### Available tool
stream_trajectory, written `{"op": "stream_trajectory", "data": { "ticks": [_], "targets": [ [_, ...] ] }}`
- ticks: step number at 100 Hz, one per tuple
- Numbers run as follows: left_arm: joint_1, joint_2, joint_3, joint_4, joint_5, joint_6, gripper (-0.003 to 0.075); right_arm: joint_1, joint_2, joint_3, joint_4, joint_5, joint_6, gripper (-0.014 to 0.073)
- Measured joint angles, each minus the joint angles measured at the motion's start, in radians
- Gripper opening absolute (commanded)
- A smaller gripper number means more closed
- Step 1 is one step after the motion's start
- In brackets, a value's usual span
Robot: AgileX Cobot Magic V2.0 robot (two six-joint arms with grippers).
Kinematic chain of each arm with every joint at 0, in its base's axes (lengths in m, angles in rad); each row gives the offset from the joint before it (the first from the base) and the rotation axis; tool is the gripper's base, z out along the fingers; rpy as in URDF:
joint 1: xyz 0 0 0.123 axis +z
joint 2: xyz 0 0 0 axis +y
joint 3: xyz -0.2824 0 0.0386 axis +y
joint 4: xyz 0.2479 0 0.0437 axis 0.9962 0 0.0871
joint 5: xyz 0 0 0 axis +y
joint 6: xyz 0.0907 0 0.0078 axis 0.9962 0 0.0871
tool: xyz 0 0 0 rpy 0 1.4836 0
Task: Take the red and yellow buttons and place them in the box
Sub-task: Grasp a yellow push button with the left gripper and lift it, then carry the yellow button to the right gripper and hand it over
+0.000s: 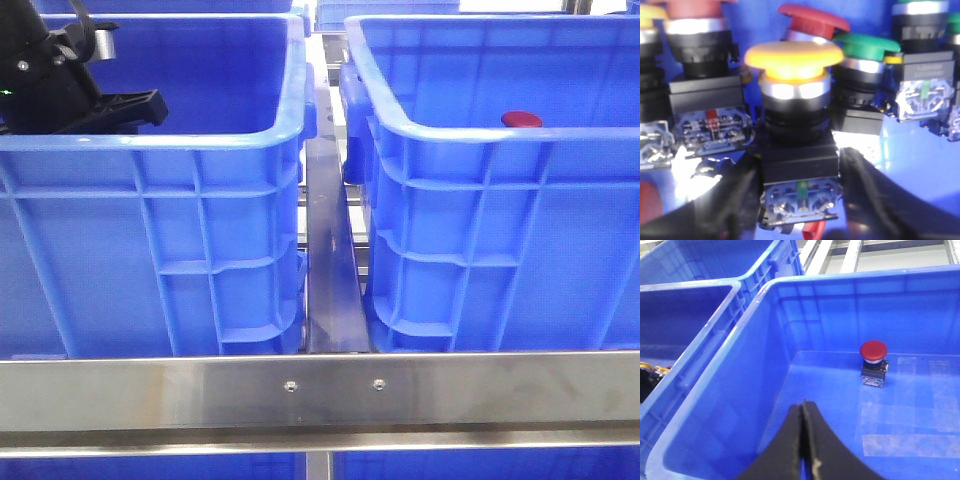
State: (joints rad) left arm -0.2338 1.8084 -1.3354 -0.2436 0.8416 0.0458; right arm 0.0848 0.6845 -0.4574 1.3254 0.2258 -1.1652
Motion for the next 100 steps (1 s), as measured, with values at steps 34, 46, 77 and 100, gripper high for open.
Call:
{"op": "stream_trajectory", "data": {
  "ticks": [34,46,77,100],
  "targets": [
    [-0.050,-0.131,0.002,-0.015,-0.064,0.070,-0.0020,0.000,0.000,0.000,0.000,0.000,-0.002,-0.0071],
    [-0.122,-0.216,0.002,-0.037,-0.098,0.116,-0.0020,0.000,0.000,0.000,0.000,0.002,-0.002,-0.0071],
    [-0.327,-0.281,0.002,-0.045,-0.134,0.162,-0.0020,0.000,0.000,0.000,0.000,0.002,-0.002,-0.0071],
    [-0.436,-0.281,0.002,-0.045,-0.131,0.166,-0.0020,0.000,0.000,0.000,0.000,0.023,-0.002,-0.0045]
  ]
}}
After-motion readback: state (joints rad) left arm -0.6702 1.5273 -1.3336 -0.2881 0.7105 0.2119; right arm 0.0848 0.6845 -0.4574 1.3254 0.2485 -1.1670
